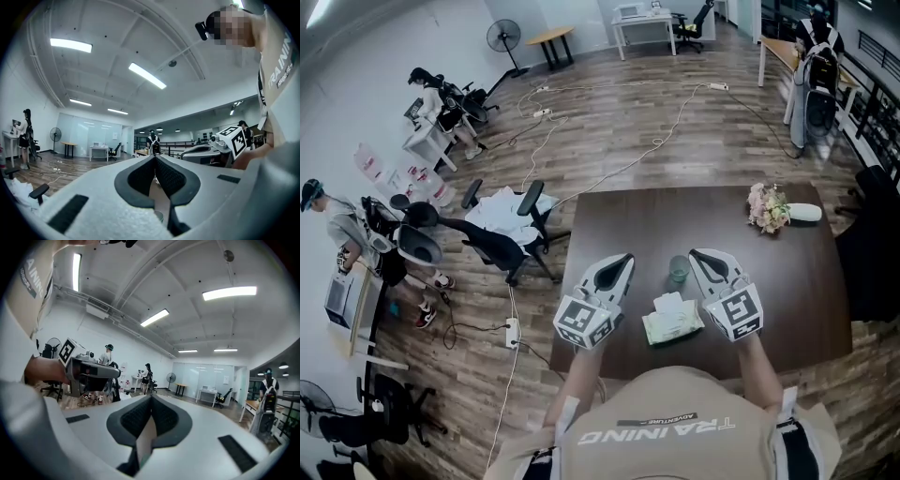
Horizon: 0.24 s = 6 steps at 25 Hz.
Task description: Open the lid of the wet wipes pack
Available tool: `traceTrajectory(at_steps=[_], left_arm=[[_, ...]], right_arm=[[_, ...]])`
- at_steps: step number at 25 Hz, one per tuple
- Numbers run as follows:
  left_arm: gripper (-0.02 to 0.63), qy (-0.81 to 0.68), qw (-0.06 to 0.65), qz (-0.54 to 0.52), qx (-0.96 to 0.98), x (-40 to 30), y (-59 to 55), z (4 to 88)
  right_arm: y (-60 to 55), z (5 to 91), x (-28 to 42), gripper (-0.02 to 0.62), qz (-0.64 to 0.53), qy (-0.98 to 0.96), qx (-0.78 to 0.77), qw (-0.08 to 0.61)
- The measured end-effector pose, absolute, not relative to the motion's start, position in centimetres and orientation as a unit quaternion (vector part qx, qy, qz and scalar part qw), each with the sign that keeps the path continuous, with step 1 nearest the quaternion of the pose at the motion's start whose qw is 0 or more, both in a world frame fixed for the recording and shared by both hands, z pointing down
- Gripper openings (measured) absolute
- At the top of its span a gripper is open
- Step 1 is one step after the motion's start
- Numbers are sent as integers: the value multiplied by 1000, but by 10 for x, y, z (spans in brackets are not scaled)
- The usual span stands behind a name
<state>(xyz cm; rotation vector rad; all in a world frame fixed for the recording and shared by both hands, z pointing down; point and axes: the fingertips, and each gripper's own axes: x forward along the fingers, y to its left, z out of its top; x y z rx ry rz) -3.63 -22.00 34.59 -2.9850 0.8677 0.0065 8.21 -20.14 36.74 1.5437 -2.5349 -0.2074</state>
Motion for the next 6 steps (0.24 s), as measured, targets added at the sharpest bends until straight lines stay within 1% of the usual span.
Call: traceTrajectory(at_steps=[6], left_arm=[[9,276,20,7,-961,-30,-219,347]], right_arm=[[-203,364,97,14,-59,-849,521,55]])
